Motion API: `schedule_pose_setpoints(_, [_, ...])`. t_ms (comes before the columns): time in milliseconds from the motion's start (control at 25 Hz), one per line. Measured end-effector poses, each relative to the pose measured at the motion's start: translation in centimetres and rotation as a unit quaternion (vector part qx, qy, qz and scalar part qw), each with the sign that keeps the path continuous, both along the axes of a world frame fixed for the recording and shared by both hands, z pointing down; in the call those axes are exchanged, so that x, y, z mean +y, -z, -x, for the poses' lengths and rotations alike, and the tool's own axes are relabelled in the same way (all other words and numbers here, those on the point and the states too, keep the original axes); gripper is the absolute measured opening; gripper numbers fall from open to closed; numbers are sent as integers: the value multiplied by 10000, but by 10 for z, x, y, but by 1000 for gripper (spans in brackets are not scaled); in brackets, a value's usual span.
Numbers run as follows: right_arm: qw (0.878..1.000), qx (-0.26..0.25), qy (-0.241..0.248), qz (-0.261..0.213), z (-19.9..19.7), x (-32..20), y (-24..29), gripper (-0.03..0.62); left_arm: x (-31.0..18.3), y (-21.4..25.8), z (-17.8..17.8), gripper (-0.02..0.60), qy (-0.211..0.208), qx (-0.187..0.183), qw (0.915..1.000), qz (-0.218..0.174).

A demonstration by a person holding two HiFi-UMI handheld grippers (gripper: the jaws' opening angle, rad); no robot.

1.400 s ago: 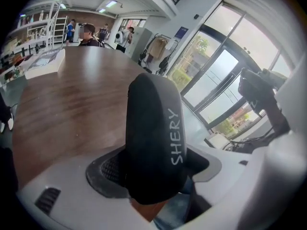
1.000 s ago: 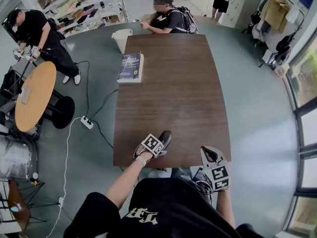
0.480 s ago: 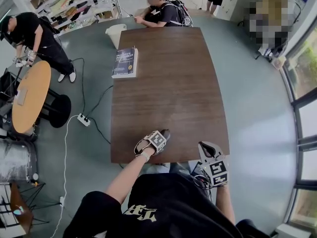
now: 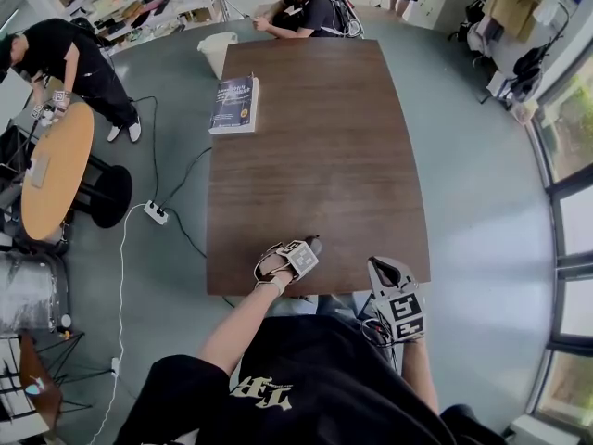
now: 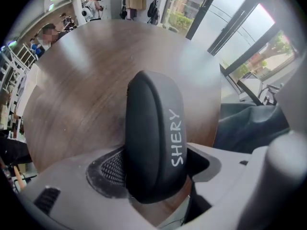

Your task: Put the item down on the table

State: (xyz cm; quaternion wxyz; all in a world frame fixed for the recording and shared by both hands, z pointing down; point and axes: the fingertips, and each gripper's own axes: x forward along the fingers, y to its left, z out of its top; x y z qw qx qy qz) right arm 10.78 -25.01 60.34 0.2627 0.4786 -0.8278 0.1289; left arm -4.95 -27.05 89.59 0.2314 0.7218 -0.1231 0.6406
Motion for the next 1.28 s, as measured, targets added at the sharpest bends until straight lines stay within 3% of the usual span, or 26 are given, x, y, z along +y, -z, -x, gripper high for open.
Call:
schedule_pose_setpoints(280, [10000, 25, 45, -28, 3, 0, -1, -12, 4, -1, 3, 344, -231, -41, 9997, 108])
schedule_pose_setpoints(840, [9999, 82, -98, 8, -9, 8, -2, -12, -4, -5, 9, 345, -462, -136, 9971, -590])
schedule_pose_setpoints(1280, [9999, 53, -93, -20, -7, 14, -1, -12, -3, 17, 29, 345, -63, 178, 9970, -744])
